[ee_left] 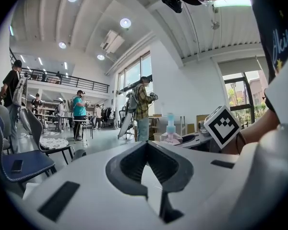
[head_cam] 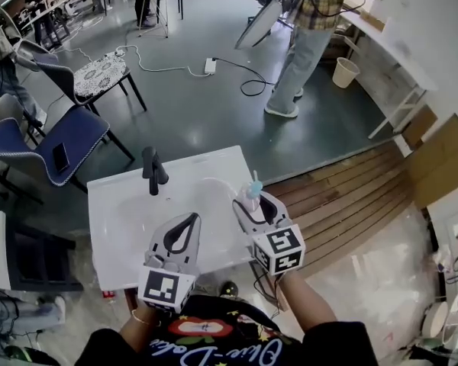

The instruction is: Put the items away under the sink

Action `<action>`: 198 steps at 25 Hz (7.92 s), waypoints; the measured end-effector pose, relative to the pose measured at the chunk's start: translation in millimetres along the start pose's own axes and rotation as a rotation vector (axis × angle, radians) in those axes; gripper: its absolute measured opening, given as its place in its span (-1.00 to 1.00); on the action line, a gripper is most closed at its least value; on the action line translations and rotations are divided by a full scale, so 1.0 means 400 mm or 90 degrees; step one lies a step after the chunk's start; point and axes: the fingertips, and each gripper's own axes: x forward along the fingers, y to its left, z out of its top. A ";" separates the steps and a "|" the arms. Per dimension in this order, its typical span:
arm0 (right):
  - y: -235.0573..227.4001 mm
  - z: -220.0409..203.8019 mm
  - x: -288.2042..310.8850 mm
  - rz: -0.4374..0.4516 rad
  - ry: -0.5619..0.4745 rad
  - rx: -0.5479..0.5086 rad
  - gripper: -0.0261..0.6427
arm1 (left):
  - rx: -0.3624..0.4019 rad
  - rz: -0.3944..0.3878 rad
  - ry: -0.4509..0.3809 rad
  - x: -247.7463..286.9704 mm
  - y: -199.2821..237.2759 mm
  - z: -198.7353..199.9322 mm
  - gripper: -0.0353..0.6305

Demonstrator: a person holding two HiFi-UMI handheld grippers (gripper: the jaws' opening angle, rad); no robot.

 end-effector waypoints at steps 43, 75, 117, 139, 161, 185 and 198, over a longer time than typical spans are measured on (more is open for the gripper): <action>0.006 -0.007 -0.071 0.050 0.005 0.000 -0.28 | 0.026 0.020 -0.014 -0.029 -0.073 0.024 -0.87; 0.189 0.006 -0.114 0.010 0.001 -0.004 -0.28 | 0.014 0.005 -0.042 -0.230 0.009 0.008 -0.87; 0.327 -0.042 -0.299 -0.051 -0.009 0.013 -0.28 | 0.012 -0.060 -0.043 -0.407 -0.078 -0.040 -0.87; 0.296 -0.043 -0.358 0.009 -0.015 0.008 -0.28 | 0.005 0.034 -0.056 -0.427 -0.120 -0.017 -0.87; 0.311 -0.056 -0.423 0.089 -0.028 -0.004 -0.28 | 0.059 0.091 -0.043 -0.485 -0.246 -0.008 -0.87; 0.466 -0.158 -0.549 0.201 -0.003 -0.017 -0.28 | 0.035 0.192 -0.021 -0.700 -0.362 -0.070 -0.87; 0.518 -0.207 -0.610 0.256 0.012 -0.022 -0.28 | 0.027 0.251 -0.001 -0.789 -0.433 -0.101 -0.87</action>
